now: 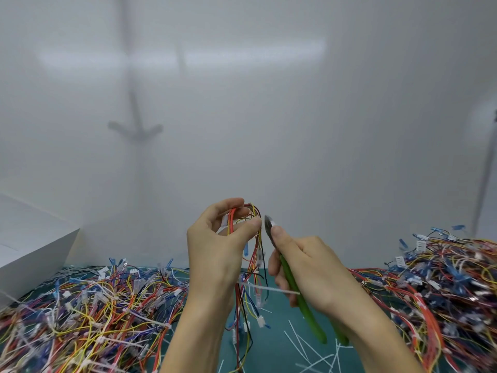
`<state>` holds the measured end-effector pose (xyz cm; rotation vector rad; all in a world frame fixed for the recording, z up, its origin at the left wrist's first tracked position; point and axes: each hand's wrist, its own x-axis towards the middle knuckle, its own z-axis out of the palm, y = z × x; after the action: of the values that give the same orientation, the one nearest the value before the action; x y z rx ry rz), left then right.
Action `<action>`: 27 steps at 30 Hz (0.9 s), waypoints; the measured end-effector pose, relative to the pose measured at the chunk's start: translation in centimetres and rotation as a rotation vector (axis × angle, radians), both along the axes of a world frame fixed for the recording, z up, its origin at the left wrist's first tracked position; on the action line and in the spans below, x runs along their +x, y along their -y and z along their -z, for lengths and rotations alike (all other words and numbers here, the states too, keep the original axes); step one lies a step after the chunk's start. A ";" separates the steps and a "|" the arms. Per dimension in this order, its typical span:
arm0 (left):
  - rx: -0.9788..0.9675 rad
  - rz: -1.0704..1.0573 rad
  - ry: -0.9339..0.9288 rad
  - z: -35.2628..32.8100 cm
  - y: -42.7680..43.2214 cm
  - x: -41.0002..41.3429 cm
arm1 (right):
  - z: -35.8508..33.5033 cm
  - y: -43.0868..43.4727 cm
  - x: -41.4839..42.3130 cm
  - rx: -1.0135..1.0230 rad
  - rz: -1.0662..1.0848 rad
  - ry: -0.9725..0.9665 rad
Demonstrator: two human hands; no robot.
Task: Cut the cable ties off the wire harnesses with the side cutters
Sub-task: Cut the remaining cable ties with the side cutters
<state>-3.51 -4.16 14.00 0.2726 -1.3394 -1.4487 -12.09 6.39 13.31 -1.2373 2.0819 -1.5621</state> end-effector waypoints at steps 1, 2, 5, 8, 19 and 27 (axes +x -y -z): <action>0.032 0.023 -0.002 0.0 0.1 0.0 | -0.1 0.0 0.1 -0.024 -0.001 0.028; 0.063 0.047 0.007 0.0 0.2 0.1 | -0.2 0.0 0.1 -0.050 0.008 0.053; 0.057 0.053 0.158 -0.3 0.6 0.5 | -0.7 -0.1 0.2 -0.128 -0.005 0.148; -0.008 0.079 0.325 -0.7 0.9 0.9 | -0.9 -0.5 0.3 -0.170 -0.091 0.171; -0.067 0.391 0.361 -0.5 1.0 1.9 | -0.3 -0.2 0.6 -0.243 -0.031 0.066; -0.231 0.475 0.522 -0.4 0.9 2.1 | -0.5 -0.4 -0.2 -0.425 0.086 0.226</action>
<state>-1.37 -5.03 14.44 0.1928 -2.0869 -1.6523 -12.30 6.82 13.78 -1.0369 1.7383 -2.1523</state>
